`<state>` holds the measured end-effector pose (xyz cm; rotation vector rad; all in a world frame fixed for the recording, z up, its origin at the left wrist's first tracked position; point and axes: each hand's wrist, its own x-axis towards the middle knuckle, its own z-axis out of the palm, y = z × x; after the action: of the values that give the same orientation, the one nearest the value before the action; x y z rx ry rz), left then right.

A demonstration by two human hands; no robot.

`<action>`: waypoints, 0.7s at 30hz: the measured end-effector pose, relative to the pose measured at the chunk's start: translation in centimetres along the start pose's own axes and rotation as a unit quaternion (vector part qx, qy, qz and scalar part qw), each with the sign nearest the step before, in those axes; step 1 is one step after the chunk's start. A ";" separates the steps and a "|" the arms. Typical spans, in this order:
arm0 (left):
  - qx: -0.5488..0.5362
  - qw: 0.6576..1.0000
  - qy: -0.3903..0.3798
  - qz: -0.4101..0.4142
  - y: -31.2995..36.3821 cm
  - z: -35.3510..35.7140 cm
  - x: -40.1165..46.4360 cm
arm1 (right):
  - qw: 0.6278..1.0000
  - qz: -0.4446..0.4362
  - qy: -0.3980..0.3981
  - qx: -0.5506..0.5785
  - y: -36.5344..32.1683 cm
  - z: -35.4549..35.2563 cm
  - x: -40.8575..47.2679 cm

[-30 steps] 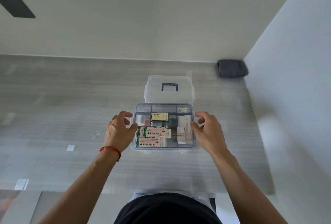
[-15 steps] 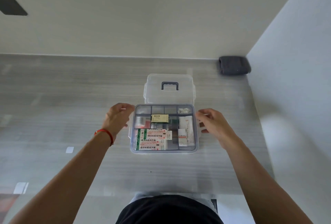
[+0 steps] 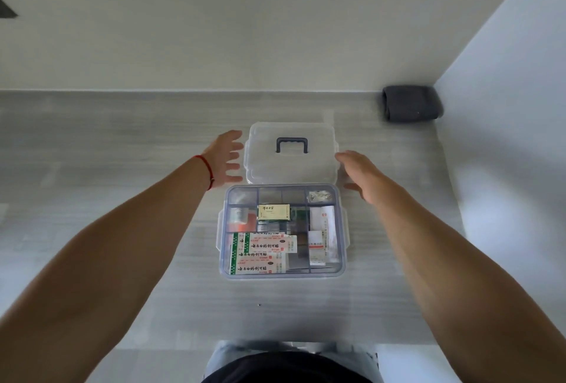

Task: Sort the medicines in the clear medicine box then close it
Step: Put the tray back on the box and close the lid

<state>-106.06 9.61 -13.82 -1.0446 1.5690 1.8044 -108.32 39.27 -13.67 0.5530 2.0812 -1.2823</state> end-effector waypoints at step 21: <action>0.087 0.934 0.232 0.258 3.7 2.1 -2.6 | 0.989 -0.058 0.042 0.130 -6.0 -2.1 -2.7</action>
<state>-108.00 11.17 -9.57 -1.0967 2.4320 1.7599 -110.81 38.44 -7.24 0.6145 2.0521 -1.6390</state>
